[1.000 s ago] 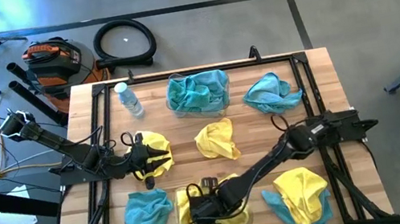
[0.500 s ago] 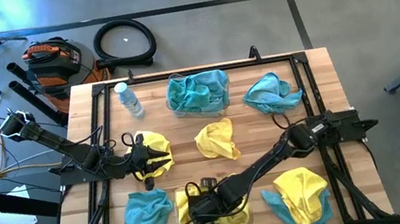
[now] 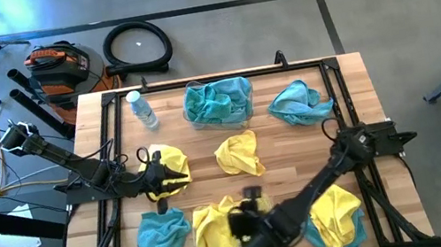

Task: Sort microfiber towel by color & place in baskets
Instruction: Put the blue towel into the top transparent bin

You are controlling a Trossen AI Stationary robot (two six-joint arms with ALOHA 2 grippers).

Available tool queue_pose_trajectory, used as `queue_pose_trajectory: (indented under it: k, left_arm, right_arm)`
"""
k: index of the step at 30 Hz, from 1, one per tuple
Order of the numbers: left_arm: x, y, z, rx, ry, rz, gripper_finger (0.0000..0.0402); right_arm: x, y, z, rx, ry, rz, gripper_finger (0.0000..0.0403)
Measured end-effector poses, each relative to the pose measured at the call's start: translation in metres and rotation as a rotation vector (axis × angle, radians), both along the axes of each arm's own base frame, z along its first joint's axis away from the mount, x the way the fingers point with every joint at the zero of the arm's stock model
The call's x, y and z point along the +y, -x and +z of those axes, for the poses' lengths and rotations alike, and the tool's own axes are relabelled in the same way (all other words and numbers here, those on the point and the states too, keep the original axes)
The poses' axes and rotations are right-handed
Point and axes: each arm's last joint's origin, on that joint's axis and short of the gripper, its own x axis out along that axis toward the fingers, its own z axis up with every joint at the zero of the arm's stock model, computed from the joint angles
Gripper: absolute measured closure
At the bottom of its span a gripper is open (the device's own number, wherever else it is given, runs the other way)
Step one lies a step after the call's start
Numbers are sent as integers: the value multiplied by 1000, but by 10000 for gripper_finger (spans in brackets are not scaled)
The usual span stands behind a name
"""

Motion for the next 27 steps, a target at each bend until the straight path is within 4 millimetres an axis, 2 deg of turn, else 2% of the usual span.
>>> queue_pose_trajectory:
  k: [4, 7, 12, 16, 22, 27]
  left_arm:
    - [0, 0, 0, -1, 30, 9, 321]
    - [0, 0, 0, -2, 42, 13, 321]
    - [0, 0, 0, -4, 50, 17, 321]
    - [0, 0, 0, -11, 43, 38, 321]
    - [-1, -5, 10, -27, 24, 82, 321]
    - [-7, -17, 27, 63, -67, 104, 326]
  right_arm:
    - [1, 37, -1, -23, 123, -140, 290]
    - [-2, 68, -6, -67, 130, -230, 291]
    - [-24, 127, -14, -215, 58, -364, 309]
    - [-44, 167, -30, -390, -59, -392, 327]
    - [-77, 202, -70, -534, -244, -362, 349]
    - [-98, 219, -104, -614, -341, -325, 365]
